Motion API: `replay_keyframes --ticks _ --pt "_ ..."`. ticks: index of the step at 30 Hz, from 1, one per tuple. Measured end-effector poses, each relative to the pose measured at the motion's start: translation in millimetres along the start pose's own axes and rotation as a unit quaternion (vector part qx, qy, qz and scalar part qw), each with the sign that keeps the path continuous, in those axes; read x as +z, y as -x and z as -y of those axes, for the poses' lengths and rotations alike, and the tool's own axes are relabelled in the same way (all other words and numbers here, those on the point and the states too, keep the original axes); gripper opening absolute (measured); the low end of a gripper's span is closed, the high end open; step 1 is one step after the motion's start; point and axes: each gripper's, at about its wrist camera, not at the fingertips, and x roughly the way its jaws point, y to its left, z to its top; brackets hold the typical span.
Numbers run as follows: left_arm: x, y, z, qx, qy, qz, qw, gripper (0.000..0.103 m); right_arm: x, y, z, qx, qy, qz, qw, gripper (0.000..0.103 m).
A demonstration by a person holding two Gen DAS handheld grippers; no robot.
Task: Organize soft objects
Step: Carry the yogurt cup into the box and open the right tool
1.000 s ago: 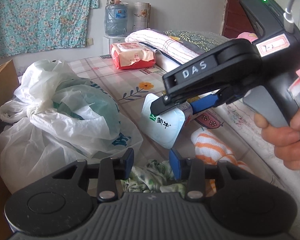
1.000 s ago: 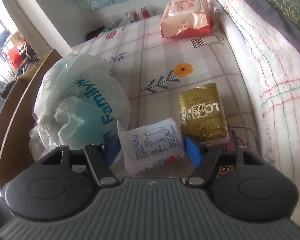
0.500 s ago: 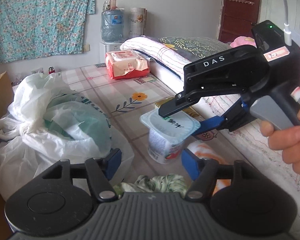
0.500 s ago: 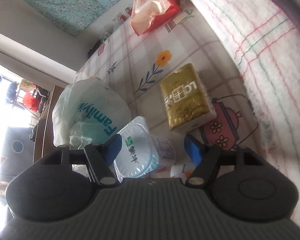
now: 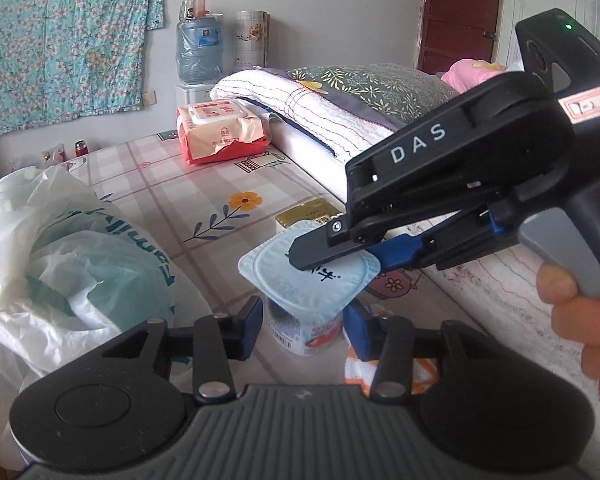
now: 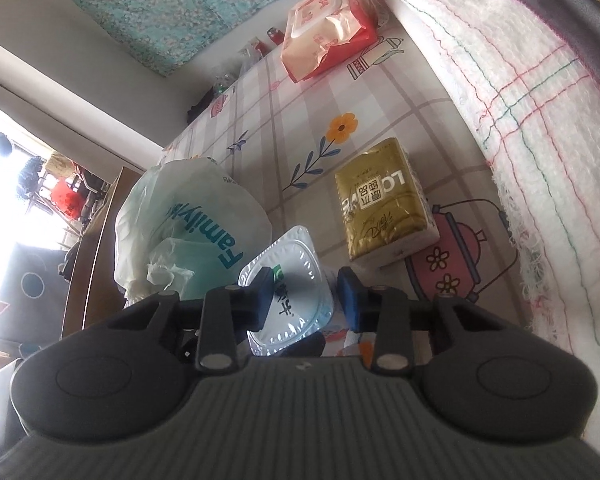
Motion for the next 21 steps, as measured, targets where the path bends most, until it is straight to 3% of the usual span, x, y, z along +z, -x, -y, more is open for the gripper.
replay_keyframes --ticks 11,21 --pt "-1 3 4 -0.005 0.017 0.004 0.9998 0.043 -6 4 -9 -0.014 0.010 0.007 1.000 0.033" --pt "3 29 5 -0.003 0.021 0.025 0.9995 0.043 -11 23 -28 -0.011 0.025 0.019 0.999 0.033"
